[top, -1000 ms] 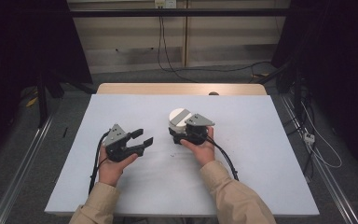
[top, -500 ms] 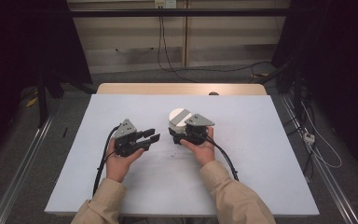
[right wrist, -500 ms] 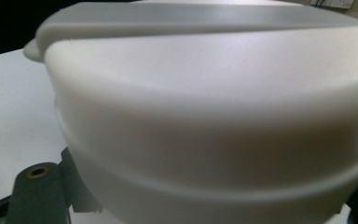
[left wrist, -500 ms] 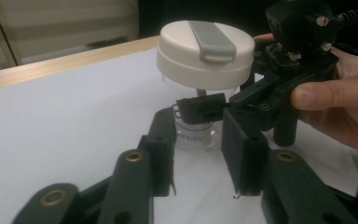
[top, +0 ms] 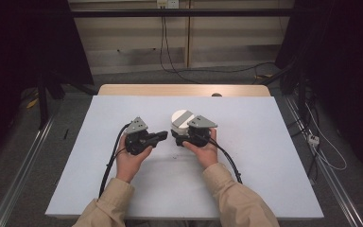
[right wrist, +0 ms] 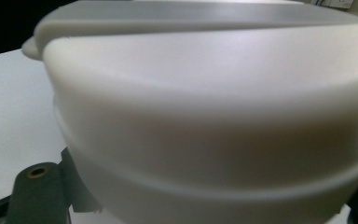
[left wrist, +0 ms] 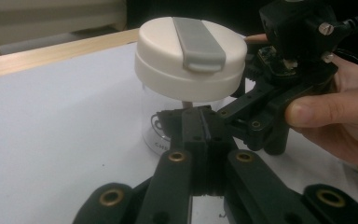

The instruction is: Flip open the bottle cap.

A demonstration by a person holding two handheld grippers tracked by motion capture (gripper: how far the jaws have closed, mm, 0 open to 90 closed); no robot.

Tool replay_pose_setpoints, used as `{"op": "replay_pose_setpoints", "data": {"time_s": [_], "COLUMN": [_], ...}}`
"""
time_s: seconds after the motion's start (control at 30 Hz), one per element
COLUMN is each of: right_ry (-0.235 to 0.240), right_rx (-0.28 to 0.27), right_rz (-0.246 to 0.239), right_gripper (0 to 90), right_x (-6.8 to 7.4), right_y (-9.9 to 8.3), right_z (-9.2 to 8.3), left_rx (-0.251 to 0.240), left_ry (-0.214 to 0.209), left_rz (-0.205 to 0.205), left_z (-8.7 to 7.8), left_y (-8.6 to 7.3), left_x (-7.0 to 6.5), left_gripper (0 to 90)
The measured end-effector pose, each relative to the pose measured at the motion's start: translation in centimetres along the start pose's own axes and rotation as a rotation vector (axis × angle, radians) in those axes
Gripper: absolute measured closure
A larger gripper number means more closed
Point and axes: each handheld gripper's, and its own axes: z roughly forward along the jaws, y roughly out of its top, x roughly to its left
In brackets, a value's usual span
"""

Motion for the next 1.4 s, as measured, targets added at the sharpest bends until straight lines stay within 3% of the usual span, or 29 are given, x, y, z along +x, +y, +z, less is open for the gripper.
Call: {"op": "replay_pose_setpoints", "data": {"time_s": [0.27, 0.33, 0.63, 1.4], "right_ry": [-0.001, -0.002, -0.002, -0.004], "right_rx": [0.002, 0.001, 0.002, 0.006], "right_rz": [0.000, -0.001, -0.001, -0.007], "right_gripper": [18.8, 18.8, 18.8, 18.8], "right_x": [0.0, 0.0, 0.0, 0.0], "right_y": [0.0, 0.0, -0.1, -0.1], "right_z": [0.0, 0.0, 0.0, 0.1], "left_rx": [0.004, -0.001, -0.003, -0.020], "left_ry": [0.015, 0.008, 0.013, 0.023], "left_rz": [-0.001, -0.020, -0.010, 0.002], "left_z": [0.9, 1.2, 1.8, 1.8], "left_y": [0.8, 0.9, 1.6, 4.1], "left_x": [-0.2, -0.2, -0.5, -1.0], "left_gripper": [90.0, 90.0, 90.0, 90.0]}}
